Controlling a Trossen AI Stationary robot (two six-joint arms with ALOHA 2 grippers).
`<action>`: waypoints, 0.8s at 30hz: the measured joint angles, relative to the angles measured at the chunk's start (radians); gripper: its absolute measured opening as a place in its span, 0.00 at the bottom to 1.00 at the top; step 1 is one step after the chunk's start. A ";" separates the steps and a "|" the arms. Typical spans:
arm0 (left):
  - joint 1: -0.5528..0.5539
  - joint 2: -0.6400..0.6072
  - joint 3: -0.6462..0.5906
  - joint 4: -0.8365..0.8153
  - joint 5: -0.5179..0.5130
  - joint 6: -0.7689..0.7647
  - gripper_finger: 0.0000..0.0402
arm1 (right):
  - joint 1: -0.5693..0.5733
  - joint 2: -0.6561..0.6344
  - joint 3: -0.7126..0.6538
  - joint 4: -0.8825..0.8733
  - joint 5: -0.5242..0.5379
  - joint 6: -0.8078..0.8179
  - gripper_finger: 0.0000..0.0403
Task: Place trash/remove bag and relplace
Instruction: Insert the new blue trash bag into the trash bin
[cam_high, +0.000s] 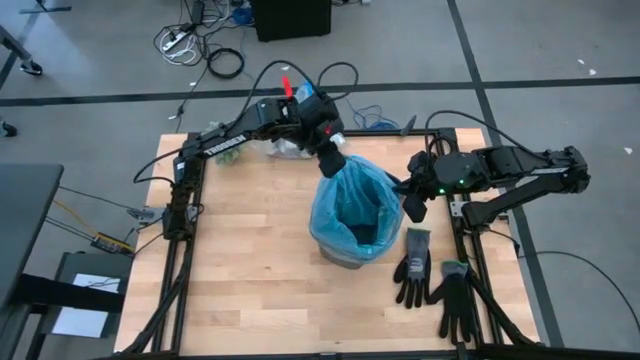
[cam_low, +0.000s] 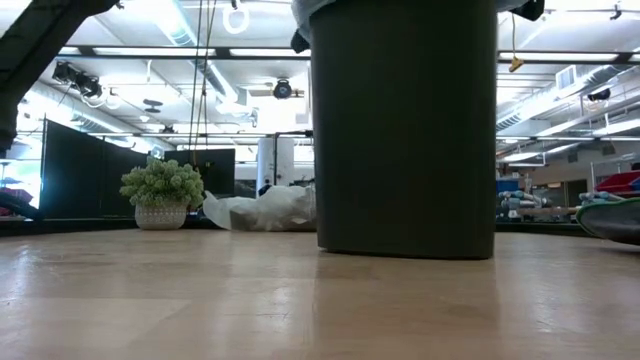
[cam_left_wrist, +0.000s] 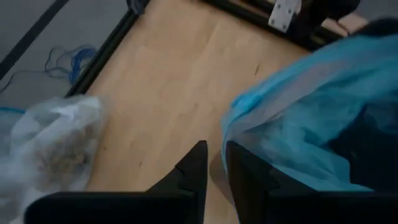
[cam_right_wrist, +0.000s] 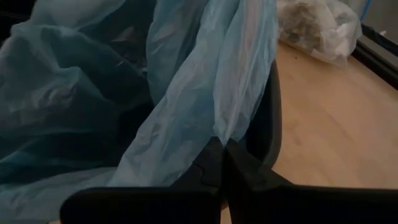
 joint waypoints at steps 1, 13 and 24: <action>0.000 0.004 0.000 0.013 0.001 0.000 0.16 | 0.000 0.000 0.000 -0.001 0.002 0.004 0.00; 0.000 0.030 0.000 0.035 0.023 0.001 0.05 | -0.001 -0.040 0.000 -0.013 0.075 -0.007 0.00; 0.000 0.030 0.000 0.039 0.027 0.002 0.05 | -0.049 -0.029 -0.001 -0.147 0.106 0.004 0.00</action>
